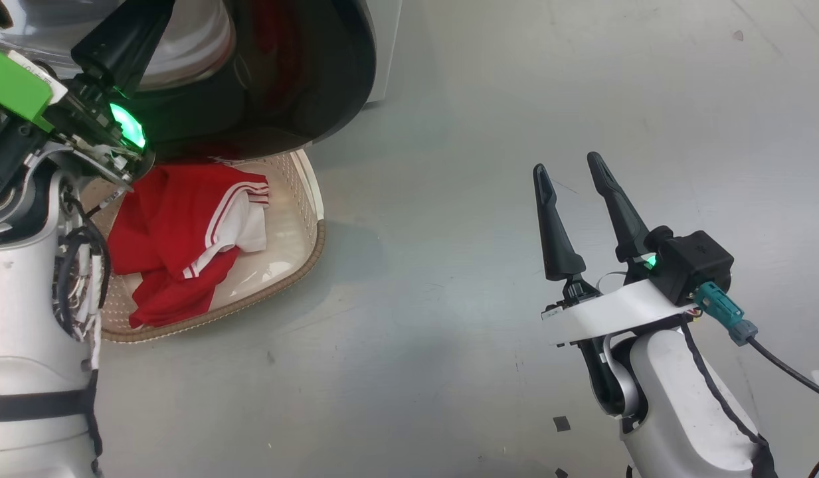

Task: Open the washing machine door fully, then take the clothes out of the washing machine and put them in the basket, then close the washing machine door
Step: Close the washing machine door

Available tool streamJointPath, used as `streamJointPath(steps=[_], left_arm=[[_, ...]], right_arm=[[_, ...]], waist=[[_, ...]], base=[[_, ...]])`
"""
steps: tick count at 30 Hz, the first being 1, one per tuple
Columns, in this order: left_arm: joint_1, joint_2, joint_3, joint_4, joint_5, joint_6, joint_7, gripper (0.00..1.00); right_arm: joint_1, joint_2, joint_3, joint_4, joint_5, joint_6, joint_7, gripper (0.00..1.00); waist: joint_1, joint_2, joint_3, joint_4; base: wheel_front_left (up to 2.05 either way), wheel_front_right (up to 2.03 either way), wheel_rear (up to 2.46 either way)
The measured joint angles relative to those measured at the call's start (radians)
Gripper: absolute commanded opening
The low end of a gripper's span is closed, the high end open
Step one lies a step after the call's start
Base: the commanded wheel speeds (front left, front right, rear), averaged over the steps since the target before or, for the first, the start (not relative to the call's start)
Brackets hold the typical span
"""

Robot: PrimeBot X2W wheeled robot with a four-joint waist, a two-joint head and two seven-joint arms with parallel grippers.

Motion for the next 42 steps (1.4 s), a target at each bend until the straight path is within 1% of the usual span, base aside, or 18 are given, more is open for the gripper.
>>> streamJointPath(steps=[5,12,15,18,19,24,27,32,37,39,41,42], left_arm=[[-0.043,-0.017,0.010,0.064,0.029,0.000,-0.040,0.00],[-0.078,-0.021,0.005,0.116,0.046,-0.003,-0.056,0.00],[-0.082,-0.026,-0.006,0.136,0.045,-0.020,-0.055,0.00],[-0.083,-0.047,-0.009,0.157,0.041,-0.030,-0.048,0.00],[-0.083,-0.049,-0.007,0.168,0.038,-0.036,-0.045,0.00],[-0.079,-0.050,-0.002,0.182,0.024,-0.055,-0.032,0.00],[-0.064,-0.049,0.000,0.189,0.025,-0.065,-0.028,0.00],[0.007,-0.044,0.006,0.192,0.030,-0.073,-0.031,0.00],[0.072,-0.043,0.020,0.186,0.040,-0.073,-0.042,0.00],[0.106,-0.047,0.026,0.174,0.039,-0.073,-0.044,0.25],[0.137,-0.048,0.030,0.153,0.039,-0.073,-0.050,0.36],[0.151,-0.049,0.035,0.139,0.039,-0.073,-0.053,0.47]], right_arm=[[-0.002,0.000,0.001,0.000,0.000,-0.001,0.000,1.00],[-0.003,0.000,0.001,0.002,0.000,-0.008,0.000,1.00],[-0.003,0.000,-0.007,0.002,-0.001,-0.008,0.000,1.00],[-0.003,0.000,-0.023,0.003,-0.002,-0.012,0.000,1.00],[-0.003,0.000,-0.024,0.005,-0.003,-0.017,0.000,1.00],[-0.003,0.000,-0.039,0.012,-0.013,-0.017,0.000,1.00],[-0.003,0.000,-0.048,0.018,-0.020,-0.017,0.000,1.00],[-0.002,0.000,-0.065,0.031,-0.032,-0.017,0.000,1.00],[0.003,-0.001,-0.078,0.043,-0.040,-0.017,0.000,1.00],[0.011,0.000,-0.083,0.047,-0.042,-0.016,0.000,1.00],[0.023,0.000,-0.088,0.053,-0.050,-0.016,0.000,1.00],[0.027,0.000,-0.090,0.056,-0.054,-0.015,0.000,1.00]], waist=[[0.0000,0.0001,0.000,-0.006],[0.0000,0.0000,-0.002,-0.009],[0.0000,0.0000,-0.004,-0.006],[0.0000,0.0000,-0.006,0.005],[0.0000,0.0000,-0.009,0.013],[0.0000,0.0000,-0.017,0.038],[0.0000,0.0000,-0.025,0.055],[0.0000,0.0000,-0.045,0.085],[0.0000,0.0000,-0.065,0.111],[0.0000,0.0000,-0.077,0.125],[-0.0001,0.0000,-0.088,0.140],[-0.0001,0.0000,-0.094,0.147]], base=[[0.00,0.00,0.00],[0.00,0.00,0.00],[0.00,0.00,0.00],[0.00,0.00,0.00],[0.00,0.00,0.00],[0.00,0.00,0.00],[0.00,0.00,0.00],[0.00,0.00,0.00],[0.00,0.00,0.00],[0.00,0.00,0.00],[0.00,0.00,0.00],[0.00,0.00,0.00]])
